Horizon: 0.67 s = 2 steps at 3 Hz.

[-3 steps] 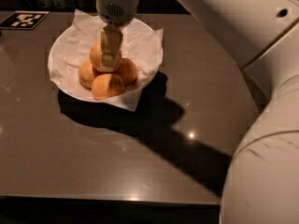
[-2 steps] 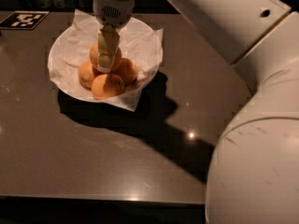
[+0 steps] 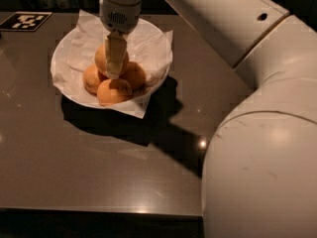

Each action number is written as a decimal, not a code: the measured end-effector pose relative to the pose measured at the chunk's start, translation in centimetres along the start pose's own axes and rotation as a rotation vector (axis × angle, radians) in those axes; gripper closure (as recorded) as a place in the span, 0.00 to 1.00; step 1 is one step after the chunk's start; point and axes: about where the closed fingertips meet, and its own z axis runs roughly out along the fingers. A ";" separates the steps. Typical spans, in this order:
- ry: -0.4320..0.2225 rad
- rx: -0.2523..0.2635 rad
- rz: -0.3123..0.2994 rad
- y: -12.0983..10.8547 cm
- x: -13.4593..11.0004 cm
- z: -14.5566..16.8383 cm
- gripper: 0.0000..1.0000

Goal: Pick orange from white bowl

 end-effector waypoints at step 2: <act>0.012 -0.020 0.012 -0.2 0.8 1.2 0.40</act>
Offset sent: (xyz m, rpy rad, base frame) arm 0.0032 -0.0044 -0.0113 -0.0089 0.0199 -0.0081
